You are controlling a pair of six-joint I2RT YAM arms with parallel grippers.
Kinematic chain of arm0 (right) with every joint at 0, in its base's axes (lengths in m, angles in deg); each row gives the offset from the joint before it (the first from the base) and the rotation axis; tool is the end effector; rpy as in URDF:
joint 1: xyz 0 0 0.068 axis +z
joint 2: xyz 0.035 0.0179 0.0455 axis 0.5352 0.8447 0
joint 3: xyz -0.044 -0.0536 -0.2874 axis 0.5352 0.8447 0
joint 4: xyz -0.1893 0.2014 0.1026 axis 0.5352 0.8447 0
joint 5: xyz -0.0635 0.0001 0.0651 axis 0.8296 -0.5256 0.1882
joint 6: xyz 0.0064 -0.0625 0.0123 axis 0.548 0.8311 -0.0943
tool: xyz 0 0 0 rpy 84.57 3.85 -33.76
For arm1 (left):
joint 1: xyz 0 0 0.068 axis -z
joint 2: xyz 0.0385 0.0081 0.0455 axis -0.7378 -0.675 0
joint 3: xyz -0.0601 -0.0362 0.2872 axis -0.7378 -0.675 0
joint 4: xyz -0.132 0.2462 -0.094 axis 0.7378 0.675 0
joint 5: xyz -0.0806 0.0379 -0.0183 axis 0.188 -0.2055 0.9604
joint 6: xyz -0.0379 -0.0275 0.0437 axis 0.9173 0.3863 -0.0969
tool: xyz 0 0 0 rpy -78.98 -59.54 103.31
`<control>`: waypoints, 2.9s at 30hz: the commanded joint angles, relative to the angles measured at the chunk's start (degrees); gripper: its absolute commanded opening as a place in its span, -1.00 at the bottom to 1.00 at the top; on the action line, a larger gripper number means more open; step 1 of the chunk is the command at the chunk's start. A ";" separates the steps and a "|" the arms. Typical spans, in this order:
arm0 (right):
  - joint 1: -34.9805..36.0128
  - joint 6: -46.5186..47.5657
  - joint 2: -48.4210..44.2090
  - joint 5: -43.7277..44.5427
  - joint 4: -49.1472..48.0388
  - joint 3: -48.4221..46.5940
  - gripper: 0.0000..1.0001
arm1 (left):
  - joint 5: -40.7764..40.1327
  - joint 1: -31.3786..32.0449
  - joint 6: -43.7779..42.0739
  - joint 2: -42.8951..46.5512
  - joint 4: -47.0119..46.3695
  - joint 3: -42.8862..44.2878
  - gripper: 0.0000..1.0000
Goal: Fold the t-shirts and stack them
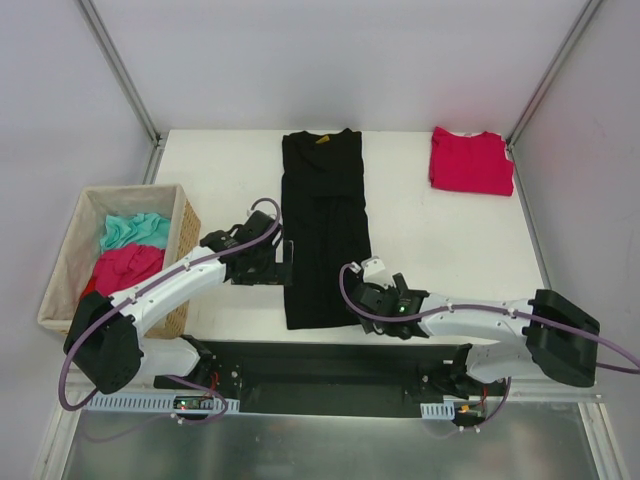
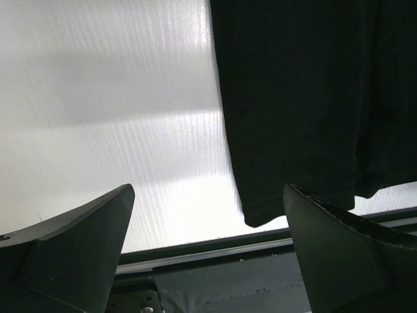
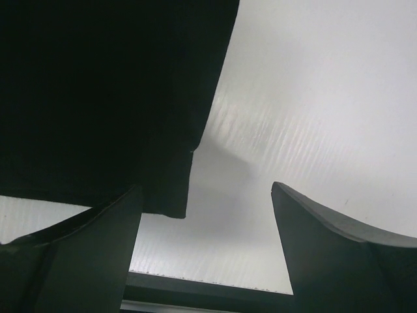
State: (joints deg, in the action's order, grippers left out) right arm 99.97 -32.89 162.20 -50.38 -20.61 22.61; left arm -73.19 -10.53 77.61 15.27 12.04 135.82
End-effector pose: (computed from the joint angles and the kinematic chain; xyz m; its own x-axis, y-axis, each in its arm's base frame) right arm 0.1210 0.2205 0.1622 -0.5319 -0.6149 -0.5822 -0.5307 0.7778 -0.3367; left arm 0.2258 -0.1664 0.2346 -0.8738 -0.0110 -0.4862 0.1253 0.9609 -0.2470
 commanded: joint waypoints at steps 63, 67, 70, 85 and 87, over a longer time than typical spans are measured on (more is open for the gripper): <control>14.99 -17.37 -24.93 16.07 2.81 -0.55 -0.04 | 5.15 10.35 34.20 50.77 -19.88 -37.18 0.98; 16.50 -23.60 -22.66 17.66 6.24 -1.51 0.07 | 4.69 10.80 35.63 55.52 -21.81 -40.52 0.98; 17.55 -25.54 -20.02 18.45 9.42 -2.58 0.18 | 5.83 10.80 35.98 57.28 -24.71 -42.54 0.99; 15.27 -9.82 0.99 6.34 16.19 -17.43 0.27 | 0.57 10.71 13.48 20.64 -8.83 -15.57 0.98; 14.04 -9.38 -0.40 4.05 15.23 -14.89 0.25 | -1.02 10.80 12.86 21.68 -7.15 -15.56 0.98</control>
State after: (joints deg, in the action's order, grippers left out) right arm 115.80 -46.25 163.08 -40.09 -6.86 6.20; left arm -69.32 0.09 96.45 36.51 -3.87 118.69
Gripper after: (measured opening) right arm 0.634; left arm 0.992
